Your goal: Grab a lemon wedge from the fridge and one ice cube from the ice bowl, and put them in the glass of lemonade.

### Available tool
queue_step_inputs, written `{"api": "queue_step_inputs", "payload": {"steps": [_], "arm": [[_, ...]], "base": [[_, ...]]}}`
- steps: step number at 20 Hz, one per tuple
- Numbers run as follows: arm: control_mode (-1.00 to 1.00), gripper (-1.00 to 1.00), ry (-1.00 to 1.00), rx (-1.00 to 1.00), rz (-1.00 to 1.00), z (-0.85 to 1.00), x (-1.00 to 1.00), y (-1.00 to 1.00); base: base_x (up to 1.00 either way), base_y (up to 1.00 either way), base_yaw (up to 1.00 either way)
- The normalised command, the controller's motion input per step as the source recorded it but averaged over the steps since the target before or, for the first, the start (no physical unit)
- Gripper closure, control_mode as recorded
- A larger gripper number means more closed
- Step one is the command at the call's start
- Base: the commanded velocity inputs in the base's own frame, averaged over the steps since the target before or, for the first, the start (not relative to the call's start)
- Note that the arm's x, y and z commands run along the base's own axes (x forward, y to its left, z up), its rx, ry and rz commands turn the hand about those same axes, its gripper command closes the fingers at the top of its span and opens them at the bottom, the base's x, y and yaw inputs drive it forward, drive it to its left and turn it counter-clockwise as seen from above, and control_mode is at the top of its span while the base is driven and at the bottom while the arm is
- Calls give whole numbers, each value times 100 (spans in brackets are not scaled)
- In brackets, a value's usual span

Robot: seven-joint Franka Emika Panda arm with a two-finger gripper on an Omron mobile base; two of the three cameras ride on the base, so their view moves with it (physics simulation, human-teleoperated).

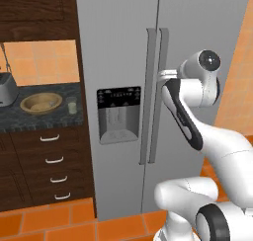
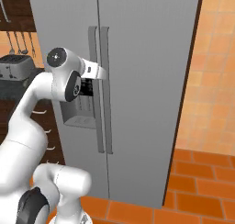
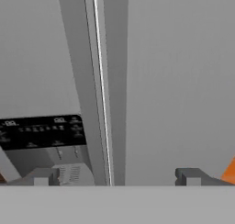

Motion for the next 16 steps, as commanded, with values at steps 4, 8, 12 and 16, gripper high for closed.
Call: {"api": "queue_step_inputs", "payload": {"steps": [4,8,12,16], "arm": [[-100,-100,0,0,0,-21,49,-13],[-100,-100,0,0,0,1,15,-33],[-100,-100,0,0,0,0,35,4],[-100,-100,0,0,0,-7,64,22]], "base": [[0,0,0],[0,0,0],[0,0,0],[0,0,0]]}}
